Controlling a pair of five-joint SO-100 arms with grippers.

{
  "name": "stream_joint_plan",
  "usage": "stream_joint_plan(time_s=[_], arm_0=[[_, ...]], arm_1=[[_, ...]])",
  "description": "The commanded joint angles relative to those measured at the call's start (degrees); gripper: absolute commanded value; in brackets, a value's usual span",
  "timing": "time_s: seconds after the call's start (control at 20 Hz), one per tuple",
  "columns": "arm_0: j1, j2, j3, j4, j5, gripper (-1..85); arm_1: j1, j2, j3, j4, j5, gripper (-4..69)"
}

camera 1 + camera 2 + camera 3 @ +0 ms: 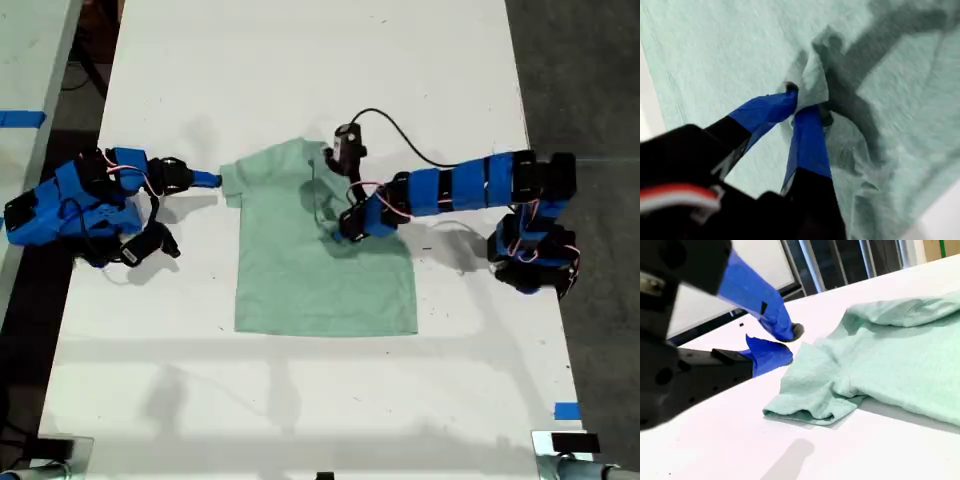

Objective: Fold t shirt

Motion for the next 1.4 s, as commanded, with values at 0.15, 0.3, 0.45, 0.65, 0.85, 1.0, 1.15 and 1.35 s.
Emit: stream_joint_plan(time_s=[0.15,0.3,0.45,0.65,0.85,1.0,1.15,1.35], arm_0=[[0.62,-0.09,2.11,0.26,0.26,3.2],[0.62,-0.09,2.11,0.26,0.26,3.2],[0.62,-0.09,2.11,0.26,0.26,3.2],[0.62,-0.09,2.11,0.26,0.26,3.2],[0.62,-0.09,2.11,0.26,0.26,3.2],[0.62,-0.09,2.11,0.26,0.26,3.2],[0.62,-0.09,2.11,0.26,0.35,3.2],[0.62,-0.09,2.11,0.26,0.35,3.2]], arm_1=[[1.85,5.8,-18.98,17.49,-5.71,16.8],[6.33,21.45,-16.26,26.46,-7.91,13.3],[9.49,41.04,-3.08,31.2,-6.5,1.3],[7.21,74.62,36.39,22.94,1.93,1.3],[3.87,105.64,68.29,19.25,5.01,1.3],[7.47,116.54,75.67,27.16,0.18,1.3],[12.92,116.63,82.79,26.89,-0.88,1.2],[12.22,116.81,82.62,28.65,2.81,3.5]])
